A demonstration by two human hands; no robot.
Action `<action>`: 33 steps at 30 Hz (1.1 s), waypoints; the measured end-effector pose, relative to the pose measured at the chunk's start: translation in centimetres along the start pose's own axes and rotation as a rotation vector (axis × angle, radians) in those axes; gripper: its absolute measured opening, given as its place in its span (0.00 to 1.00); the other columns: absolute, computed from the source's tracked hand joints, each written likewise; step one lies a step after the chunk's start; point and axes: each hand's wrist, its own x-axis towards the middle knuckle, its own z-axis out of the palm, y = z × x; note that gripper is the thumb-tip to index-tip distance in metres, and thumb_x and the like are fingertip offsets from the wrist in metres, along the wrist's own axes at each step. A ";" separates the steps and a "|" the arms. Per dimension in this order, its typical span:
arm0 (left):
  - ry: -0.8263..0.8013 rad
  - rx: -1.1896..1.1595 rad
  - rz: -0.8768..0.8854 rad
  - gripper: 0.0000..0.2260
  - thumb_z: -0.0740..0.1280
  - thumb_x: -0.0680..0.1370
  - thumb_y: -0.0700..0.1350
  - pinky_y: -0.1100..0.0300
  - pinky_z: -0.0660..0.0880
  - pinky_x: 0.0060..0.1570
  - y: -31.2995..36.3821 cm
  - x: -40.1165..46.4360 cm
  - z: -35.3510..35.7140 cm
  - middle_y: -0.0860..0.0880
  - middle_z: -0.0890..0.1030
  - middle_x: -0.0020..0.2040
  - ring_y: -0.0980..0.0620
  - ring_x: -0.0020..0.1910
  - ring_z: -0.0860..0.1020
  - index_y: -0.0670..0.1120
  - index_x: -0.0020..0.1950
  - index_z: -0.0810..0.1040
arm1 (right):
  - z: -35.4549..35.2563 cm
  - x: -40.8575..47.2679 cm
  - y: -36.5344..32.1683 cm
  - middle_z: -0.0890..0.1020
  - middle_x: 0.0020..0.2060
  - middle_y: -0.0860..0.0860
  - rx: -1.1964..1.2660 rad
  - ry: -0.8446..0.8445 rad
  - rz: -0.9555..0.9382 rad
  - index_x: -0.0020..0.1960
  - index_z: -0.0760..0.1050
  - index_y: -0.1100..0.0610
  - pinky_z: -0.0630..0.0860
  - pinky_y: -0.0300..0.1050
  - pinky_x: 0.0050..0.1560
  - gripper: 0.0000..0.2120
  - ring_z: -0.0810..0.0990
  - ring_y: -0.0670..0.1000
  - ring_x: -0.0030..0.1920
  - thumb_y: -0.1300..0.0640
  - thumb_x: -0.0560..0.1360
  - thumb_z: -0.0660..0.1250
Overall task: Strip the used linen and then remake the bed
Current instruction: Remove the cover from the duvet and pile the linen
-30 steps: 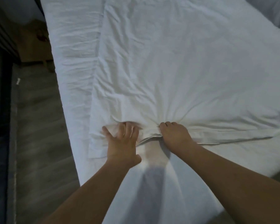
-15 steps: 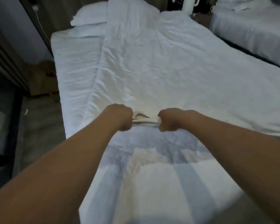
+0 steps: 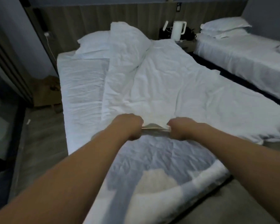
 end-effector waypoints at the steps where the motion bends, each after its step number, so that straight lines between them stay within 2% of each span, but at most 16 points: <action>1: 0.089 -0.015 -0.033 0.07 0.61 0.76 0.42 0.55 0.70 0.42 0.2 -0.9 -0.8 0.47 0.76 0.46 0.45 0.44 0.75 0.50 0.53 0.74 | -1.2 -0.2 0.7 0.80 0.57 0.51 0.019 0.128 0.018 0.58 0.77 0.51 0.72 0.45 0.54 0.12 0.78 0.55 0.57 0.52 0.75 0.64; 2: 0.159 -0.065 -0.062 0.08 0.61 0.76 0.42 0.55 0.70 0.42 0.5 -2.5 -0.4 0.47 0.76 0.46 0.44 0.45 0.76 0.50 0.53 0.73 | -1.4 -0.9 0.8 0.81 0.55 0.50 0.020 0.224 0.014 0.55 0.78 0.49 0.72 0.45 0.53 0.10 0.79 0.55 0.56 0.53 0.75 0.64; 3: 0.160 -0.107 -0.091 0.10 0.60 0.75 0.42 0.55 0.72 0.44 1.2 -4.3 1.3 0.46 0.77 0.48 0.43 0.47 0.77 0.50 0.56 0.73 | -0.4 -2.1 0.3 0.81 0.54 0.50 -0.001 0.270 -0.007 0.55 0.79 0.48 0.73 0.45 0.53 0.11 0.79 0.55 0.56 0.53 0.75 0.63; 4: 0.109 -0.130 -0.097 0.13 0.60 0.75 0.41 0.54 0.73 0.48 2.3 -6.1 3.8 0.46 0.79 0.52 0.43 0.52 0.78 0.49 0.59 0.73 | 1.7 -3.7 -1.0 0.81 0.55 0.50 -0.043 0.240 -0.041 0.57 0.78 0.48 0.73 0.45 0.54 0.12 0.79 0.55 0.57 0.53 0.75 0.63; 6: -0.139 -0.125 -0.058 0.16 0.60 0.75 0.40 0.53 0.75 0.54 5.0 -9.6 8.9 0.45 0.79 0.58 0.44 0.56 0.79 0.49 0.63 0.74 | 7.8 -7.1 -4.0 0.80 0.58 0.52 -0.139 0.040 -0.125 0.60 0.77 0.50 0.72 0.46 0.57 0.15 0.79 0.55 0.58 0.56 0.76 0.62; 7: -0.254 -0.114 -0.056 0.16 0.60 0.75 0.40 0.53 0.75 0.54 5.8 -10.5 10.1 0.45 0.79 0.58 0.44 0.56 0.79 0.48 0.62 0.75 | 10.0 -8.6 -5.1 0.80 0.58 0.53 -0.162 -0.068 -0.130 0.61 0.77 0.52 0.72 0.47 0.58 0.15 0.79 0.56 0.58 0.57 0.76 0.61; 9: -0.310 -0.096 -0.048 0.13 0.61 0.75 0.39 0.54 0.75 0.50 6.0 -10.0 9.5 0.45 0.80 0.56 0.45 0.54 0.79 0.46 0.58 0.77 | 11.2 -9.3 -5.1 0.80 0.57 0.54 -0.109 -0.130 -0.064 0.59 0.77 0.54 0.72 0.47 0.56 0.14 0.79 0.56 0.57 0.58 0.76 0.60; 11: -0.310 -0.087 -0.015 0.11 0.61 0.75 0.40 0.56 0.73 0.46 5.4 -10.0 7.2 0.45 0.80 0.54 0.45 0.52 0.79 0.45 0.57 0.76 | 9.5 -9.8 -4.4 0.80 0.56 0.54 -0.028 -0.124 -0.043 0.57 0.77 0.54 0.71 0.45 0.53 0.13 0.79 0.57 0.57 0.57 0.75 0.60; 14: -0.218 -0.088 -0.025 0.11 0.60 0.75 0.40 0.57 0.70 0.44 4.8 -11.3 3.5 0.45 0.80 0.54 0.45 0.52 0.79 0.47 0.56 0.76 | 5.5 -11.1 -3.7 0.81 0.54 0.52 -0.040 -0.039 -0.025 0.53 0.77 0.52 0.69 0.44 0.48 0.10 0.79 0.56 0.55 0.57 0.75 0.60; 19: -0.123 -0.120 -0.038 0.11 0.61 0.75 0.40 0.57 0.71 0.43 4.1 -15.0 -5.2 0.46 0.80 0.52 0.46 0.49 0.79 0.46 0.55 0.77 | -2.5 -14.9 -4.6 0.81 0.53 0.51 -0.045 -0.012 0.042 0.53 0.77 0.52 0.70 0.43 0.48 0.10 0.80 0.54 0.53 0.57 0.74 0.61; 22: -0.153 -0.182 -0.025 0.07 0.61 0.75 0.42 0.57 0.70 0.41 3.5 -17.4 -10.2 0.48 0.77 0.44 0.47 0.42 0.75 0.46 0.51 0.75 | -6.6 -18.2 -5.2 0.81 0.53 0.51 -0.042 -0.033 0.044 0.54 0.77 0.52 0.71 0.44 0.48 0.11 0.80 0.54 0.53 0.56 0.75 0.61; 24: -0.251 -0.286 -0.014 0.05 0.62 0.75 0.45 0.57 0.71 0.40 3.7 -19.1 -11.6 0.48 0.75 0.40 0.48 0.39 0.74 0.45 0.49 0.75 | -8.0 -19.9 -5.5 0.81 0.54 0.51 -0.074 -0.076 0.064 0.55 0.77 0.52 0.71 0.44 0.48 0.11 0.79 0.54 0.54 0.54 0.75 0.61; 26: -0.379 -0.376 0.004 0.08 0.64 0.75 0.47 0.55 0.73 0.43 3.9 -20.3 -10.9 0.47 0.77 0.42 0.47 0.41 0.76 0.44 0.50 0.76 | -7.6 -20.9 -6.1 0.80 0.56 0.52 -0.119 -0.144 0.071 0.58 0.76 0.53 0.72 0.45 0.49 0.13 0.79 0.54 0.55 0.54 0.75 0.62; 28: -0.512 -0.354 0.059 0.10 0.64 0.75 0.44 0.56 0.72 0.44 3.6 -20.6 -8.6 0.42 0.80 0.51 0.45 0.45 0.76 0.41 0.53 0.77 | -5.8 -21.4 -6.8 0.77 0.62 0.55 -0.092 -0.305 0.085 0.65 0.71 0.55 0.73 0.49 0.55 0.20 0.77 0.56 0.60 0.57 0.74 0.65; 31: -0.751 -0.329 0.075 0.13 0.62 0.77 0.36 0.59 0.72 0.38 1.1 -20.3 -5.5 0.38 0.80 0.52 0.46 0.41 0.78 0.35 0.59 0.77 | -2.7 -21.3 -8.5 0.71 0.68 0.55 0.076 -0.499 0.130 0.74 0.60 0.54 0.72 0.49 0.57 0.31 0.74 0.57 0.64 0.59 0.74 0.66; 33: -0.801 -0.392 0.017 0.15 0.59 0.79 0.34 0.60 0.74 0.37 -2.4 -19.6 -4.2 0.40 0.79 0.60 0.45 0.52 0.82 0.36 0.65 0.74 | -1.1 -20.3 -10.5 0.67 0.72 0.55 0.212 -0.469 0.175 0.77 0.53 0.51 0.71 0.52 0.62 0.33 0.71 0.57 0.67 0.60 0.75 0.61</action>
